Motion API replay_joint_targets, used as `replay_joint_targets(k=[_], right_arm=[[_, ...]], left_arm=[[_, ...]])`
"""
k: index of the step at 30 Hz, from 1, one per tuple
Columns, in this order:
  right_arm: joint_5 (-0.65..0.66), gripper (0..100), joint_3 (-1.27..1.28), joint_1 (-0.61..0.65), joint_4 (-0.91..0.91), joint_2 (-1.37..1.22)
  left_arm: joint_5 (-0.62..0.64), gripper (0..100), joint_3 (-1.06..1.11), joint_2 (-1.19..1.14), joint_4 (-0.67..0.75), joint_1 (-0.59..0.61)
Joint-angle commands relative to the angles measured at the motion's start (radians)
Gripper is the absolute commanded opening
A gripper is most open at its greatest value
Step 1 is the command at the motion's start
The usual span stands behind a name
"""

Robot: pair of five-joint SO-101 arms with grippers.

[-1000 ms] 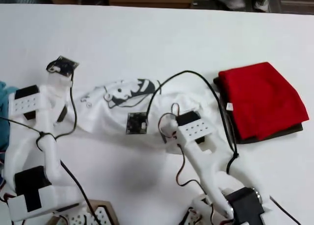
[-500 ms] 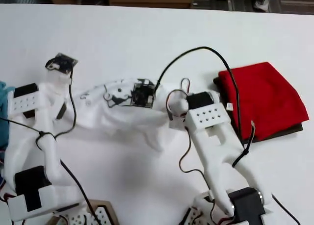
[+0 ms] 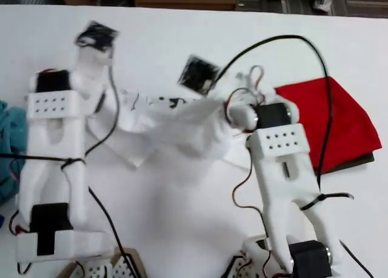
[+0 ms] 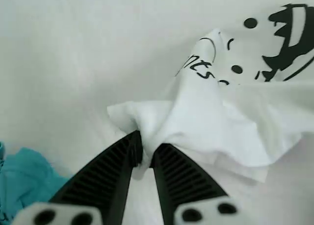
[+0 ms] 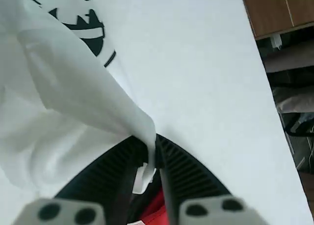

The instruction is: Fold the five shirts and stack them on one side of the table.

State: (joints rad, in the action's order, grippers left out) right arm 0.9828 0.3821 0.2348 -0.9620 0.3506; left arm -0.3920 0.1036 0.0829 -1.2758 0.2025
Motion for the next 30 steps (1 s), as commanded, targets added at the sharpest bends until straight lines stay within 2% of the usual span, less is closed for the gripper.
replay_joint_targets(k=[1,6,12,16,22,26,30], right_arm=[[-0.009,2.2,-0.026,-0.048,0.047,-0.016],[-0.008,2.2,-0.031,-0.13,0.137,-0.061],[-0.012,2.2,-0.055,-0.168,0.171,-0.047],[-0.018,2.2,-0.057,-0.162,0.174,-0.018],[-0.064,2.2,-0.077,-0.197,0.205,0.064],[-0.075,2.2,-0.08,-0.2,0.216,0.119],[-0.189,2.2,-0.077,-0.229,0.216,0.193]], left_arm=[[0.021,2,-0.076,-0.028,0.014,-0.04],[0.046,2,-0.136,-0.138,-0.063,-0.089],[0.041,2,-0.361,-0.204,-0.239,-0.083],[-0.054,2,-0.42,-0.23,-0.345,-0.087],[-0.071,2,-0.447,-0.175,-0.391,-0.078],[-0.071,2,-0.559,-0.112,-0.42,-0.08],[-0.071,2,-0.691,-0.061,-0.47,-0.077]])
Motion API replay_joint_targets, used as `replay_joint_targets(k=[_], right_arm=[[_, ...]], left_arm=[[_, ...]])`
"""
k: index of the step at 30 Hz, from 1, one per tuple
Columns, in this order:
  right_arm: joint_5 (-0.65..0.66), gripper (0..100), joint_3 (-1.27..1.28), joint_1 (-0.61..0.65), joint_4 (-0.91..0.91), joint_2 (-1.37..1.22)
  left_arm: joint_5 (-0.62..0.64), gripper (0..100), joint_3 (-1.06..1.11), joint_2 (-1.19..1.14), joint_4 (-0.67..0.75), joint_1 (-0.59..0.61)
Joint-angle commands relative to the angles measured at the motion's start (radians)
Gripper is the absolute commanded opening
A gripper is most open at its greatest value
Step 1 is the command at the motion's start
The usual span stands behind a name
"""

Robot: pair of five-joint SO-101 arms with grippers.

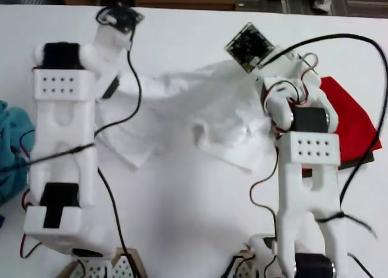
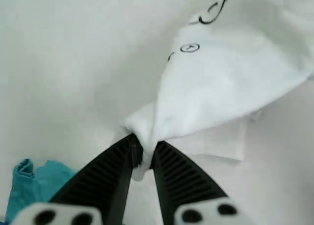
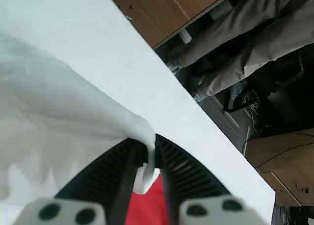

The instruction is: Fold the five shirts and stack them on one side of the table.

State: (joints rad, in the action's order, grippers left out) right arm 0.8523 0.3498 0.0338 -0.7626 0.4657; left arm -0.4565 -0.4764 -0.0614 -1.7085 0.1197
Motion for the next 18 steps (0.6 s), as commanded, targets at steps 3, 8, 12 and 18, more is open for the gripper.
replay_joint_targets(k=[3,8,12,18], right_arm=[[-0.1,2.2,-0.048,-0.054,0.031,0.102],[-0.163,2.2,-0.051,-0.088,0.145,0.11],[-0.175,2.2,-0.072,-0.082,0.242,0.102],[-0.175,2.2,-0.176,-0.056,0.263,0.102]], left_arm=[[-0.006,2,-0.168,0.114,-0.064,0.018],[-0.009,2,-0.182,0.16,-0.057,0.075],[-0.083,2,-0.183,0.18,-0.055,0.084],[-0.107,2,-0.183,0.218,-0.049,0.086]])
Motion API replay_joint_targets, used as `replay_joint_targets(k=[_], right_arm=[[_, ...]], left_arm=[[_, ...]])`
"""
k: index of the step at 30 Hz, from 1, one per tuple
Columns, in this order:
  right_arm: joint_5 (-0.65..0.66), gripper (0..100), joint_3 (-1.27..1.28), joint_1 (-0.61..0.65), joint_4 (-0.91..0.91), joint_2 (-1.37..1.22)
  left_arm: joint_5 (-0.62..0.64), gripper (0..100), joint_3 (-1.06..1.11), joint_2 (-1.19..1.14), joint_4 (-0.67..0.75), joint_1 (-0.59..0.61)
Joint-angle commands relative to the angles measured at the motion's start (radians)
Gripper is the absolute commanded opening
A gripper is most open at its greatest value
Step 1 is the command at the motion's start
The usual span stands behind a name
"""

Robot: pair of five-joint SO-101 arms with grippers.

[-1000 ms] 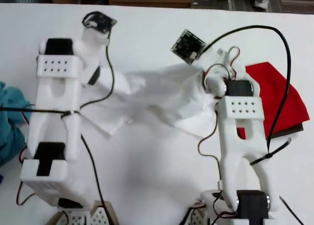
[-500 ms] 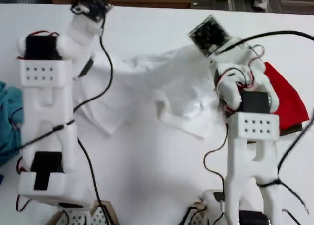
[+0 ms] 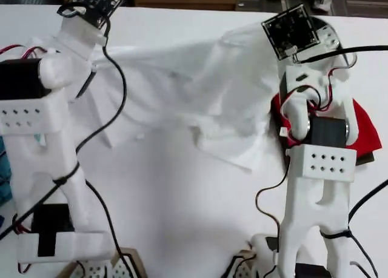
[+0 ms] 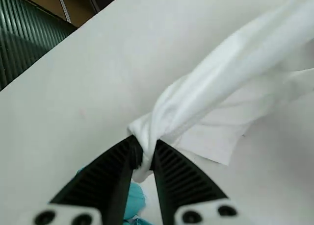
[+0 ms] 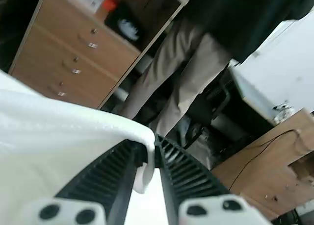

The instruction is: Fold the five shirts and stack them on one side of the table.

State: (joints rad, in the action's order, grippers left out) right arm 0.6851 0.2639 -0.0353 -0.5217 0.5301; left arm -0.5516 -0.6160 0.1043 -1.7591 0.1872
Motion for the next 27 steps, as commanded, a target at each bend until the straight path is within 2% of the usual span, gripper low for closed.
replay_joint_targets(k=[1,6,12,19,27], right_arm=[[-0.008,2.2,-0.109,0.021,0.019,0.039],[-0.008,2.2,-0.209,0.042,0.007,0.045],[-0.008,2.2,-0.376,0.074,-0.094,0.045],[-0.008,2.2,-0.531,0.076,-0.16,0.045],[-0.025,2.2,-0.73,0.077,-0.349,0.047]], left_arm=[[-0.012,2,-0.048,0.054,0.006,0.018],[-0.011,2,-0.148,0.089,0.005,0.015],[-0.009,2,-0.246,0.149,0.0,0.025],[-0.012,2,-0.246,0.253,-0.015,0.041],[-0.005,2,-0.246,0.358,-0.02,0.091]])
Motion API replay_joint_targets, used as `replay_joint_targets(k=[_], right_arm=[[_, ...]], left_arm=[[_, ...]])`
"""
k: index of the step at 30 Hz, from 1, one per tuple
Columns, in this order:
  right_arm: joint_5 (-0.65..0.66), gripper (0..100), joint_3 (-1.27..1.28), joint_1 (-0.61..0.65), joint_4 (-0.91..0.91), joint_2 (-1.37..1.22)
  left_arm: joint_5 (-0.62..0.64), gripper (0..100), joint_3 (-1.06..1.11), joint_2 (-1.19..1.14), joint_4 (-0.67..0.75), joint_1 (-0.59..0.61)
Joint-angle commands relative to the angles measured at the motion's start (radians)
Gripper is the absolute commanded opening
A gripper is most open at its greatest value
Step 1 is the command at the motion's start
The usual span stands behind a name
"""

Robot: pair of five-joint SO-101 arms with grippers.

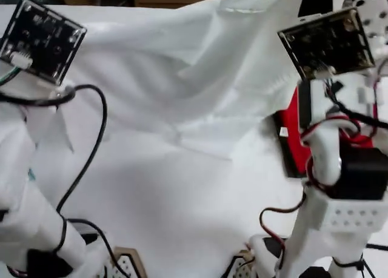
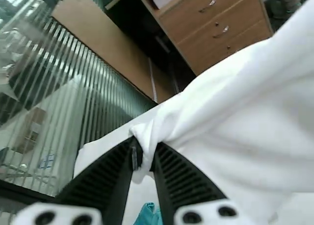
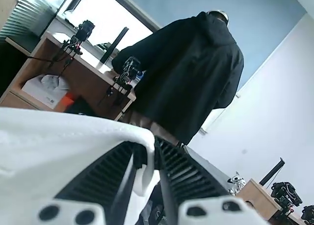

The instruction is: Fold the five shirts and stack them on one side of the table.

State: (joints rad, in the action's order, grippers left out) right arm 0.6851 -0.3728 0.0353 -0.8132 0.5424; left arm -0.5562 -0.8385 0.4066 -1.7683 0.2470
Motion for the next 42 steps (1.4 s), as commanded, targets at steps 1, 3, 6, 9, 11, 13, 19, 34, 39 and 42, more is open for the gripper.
replay_joint_targets(k=[1,3,6,9,11,13,19,34,39,42], right_arm=[[-0.048,2.2,-0.117,0.007,-0.081,0.035],[-0.084,2.2,-0.155,0.007,-0.111,0.035],[-0.098,2.2,-0.224,0.007,-0.145,0.035],[-0.098,2.2,-0.264,0.005,-0.165,0.033],[-0.095,2.2,-0.27,0.005,-0.183,0.035],[-0.095,2.2,-0.272,0.005,-0.206,0.042],[-0.095,2.2,-0.27,0.005,-0.28,0.13],[-0.098,2.2,-0.209,0.007,-0.389,0.234],[-0.098,2.2,-0.051,0.008,-0.348,0.131],[-0.092,2.2,0.052,0.048,-0.266,0.054]], left_arm=[[0.002,2,-0.022,0.069,-0.011,0.044],[0.003,2,-0.005,0.097,-0.012,0.054],[0.005,2,0.105,0.146,-0.009,0.054],[0.003,2,0.219,0.203,0.002,0.054],[0.003,2,0.277,0.241,0.014,0.052],[0.003,2,0.326,0.278,0.04,0.052],[0.005,2,0.386,0.368,0.046,0.057],[0.058,2,0.536,0.405,0.017,0.057],[0.054,2,0.702,0.313,0.149,0.052],[0.054,2,0.771,0.224,0.265,0.052]])
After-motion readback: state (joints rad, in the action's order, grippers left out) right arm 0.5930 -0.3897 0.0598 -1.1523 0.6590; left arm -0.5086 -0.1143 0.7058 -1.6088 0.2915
